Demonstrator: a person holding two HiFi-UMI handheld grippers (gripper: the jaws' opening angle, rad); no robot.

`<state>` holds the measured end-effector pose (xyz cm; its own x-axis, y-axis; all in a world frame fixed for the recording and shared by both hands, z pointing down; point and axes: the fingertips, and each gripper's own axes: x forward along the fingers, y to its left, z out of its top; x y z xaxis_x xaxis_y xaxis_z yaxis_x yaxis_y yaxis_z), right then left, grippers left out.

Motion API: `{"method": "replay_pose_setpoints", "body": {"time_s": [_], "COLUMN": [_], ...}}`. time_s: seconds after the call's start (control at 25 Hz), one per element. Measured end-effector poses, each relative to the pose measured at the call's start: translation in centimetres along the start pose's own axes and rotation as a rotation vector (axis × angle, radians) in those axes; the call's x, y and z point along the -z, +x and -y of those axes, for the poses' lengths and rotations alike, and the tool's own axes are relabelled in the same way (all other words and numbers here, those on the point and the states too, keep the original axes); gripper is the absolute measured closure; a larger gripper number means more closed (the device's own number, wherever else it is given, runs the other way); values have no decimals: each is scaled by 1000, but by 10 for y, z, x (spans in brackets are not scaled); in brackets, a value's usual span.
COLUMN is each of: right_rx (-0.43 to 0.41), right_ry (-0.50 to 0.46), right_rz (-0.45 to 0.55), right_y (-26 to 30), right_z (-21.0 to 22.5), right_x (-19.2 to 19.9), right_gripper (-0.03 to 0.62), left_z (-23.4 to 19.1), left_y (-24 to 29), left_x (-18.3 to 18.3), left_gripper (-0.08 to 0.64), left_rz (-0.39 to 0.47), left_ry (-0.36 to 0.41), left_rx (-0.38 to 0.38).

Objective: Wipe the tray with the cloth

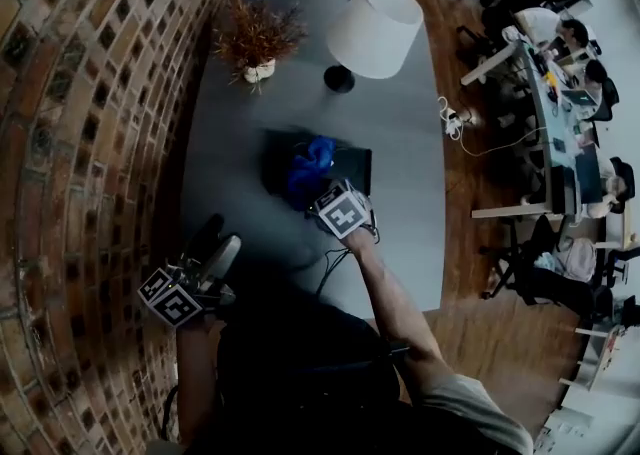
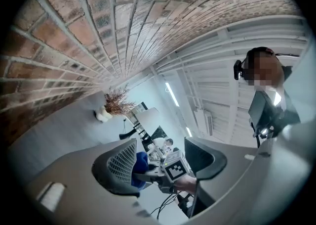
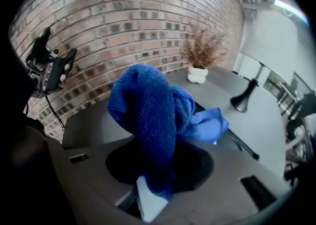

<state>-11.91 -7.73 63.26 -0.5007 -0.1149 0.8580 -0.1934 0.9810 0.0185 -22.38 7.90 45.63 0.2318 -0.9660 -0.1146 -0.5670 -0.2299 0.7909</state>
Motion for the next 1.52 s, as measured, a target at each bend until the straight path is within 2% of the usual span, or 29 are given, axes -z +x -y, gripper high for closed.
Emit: {"method": "replay_pose_setpoints", "body": {"time_s": [0.12,0.16,0.2,0.32,0.4,0.44,0.52,0.6,0.68,0.76,0.84,0.92,0.96,1.04,1.12,1.2,1.28,1.4,1.52], "right_rx": [129,149,135,-29,-67,-58,-9,87,174,170,115,61,43,45,100,177,194,124,66], "right_ry": [142,163,155,5,-92,-93,10,174,263,237,171,110,101,148,200,250,269,182,111], "right_rz": [-49,-44,-16,118,108,89,43,1,6,102,199,199,166,102,78,91,137,185,109], "right_y": [-23,-26,-24,2,16,16,6,-13,-29,-26,-4,29,43,52,41,24,15,32,46], "right_z": [42,46,40,-21,-45,-44,-17,27,66,75,64,46,41,48,69,95,104,83,57], "right_x": [40,39,28,-35,-46,-40,-8,32,40,0,-55,-89,-91,-75,-47,-30,-41,-78,-80], "right_gripper": [466,468,469,468,468,468,468,468,471,472,472,472,472,474,476,476,477,477,482], "left_z": [5,6,7,14,21,23,23,17,9,3,3,8,12,14,8,0,-3,-3,-9], "left_y": [7,9,10,16,19,19,17,12,7,4,4,7,8,8,4,0,1,13,29], "left_x": [5,7,9,14,14,12,9,8,9,11,12,9,7,2,-1,-2,0,14,36], "left_gripper": [270,270,270,270,270,270,270,270,270,272,272,270,270,270,272,270,271,270,271], "left_rz": [-28,-37,-46,-63,-62,-59,-52,-51,-48,-48,-49,-46,-43,-31,-26,-30,-35,-62,-103], "left_ry": [1,0,-1,0,7,11,15,12,-1,-10,-11,-5,1,11,13,10,6,-9,-38], "left_rx": [18,24,28,40,47,47,38,26,12,1,3,12,14,9,-10,-31,-38,-23,-17]}}
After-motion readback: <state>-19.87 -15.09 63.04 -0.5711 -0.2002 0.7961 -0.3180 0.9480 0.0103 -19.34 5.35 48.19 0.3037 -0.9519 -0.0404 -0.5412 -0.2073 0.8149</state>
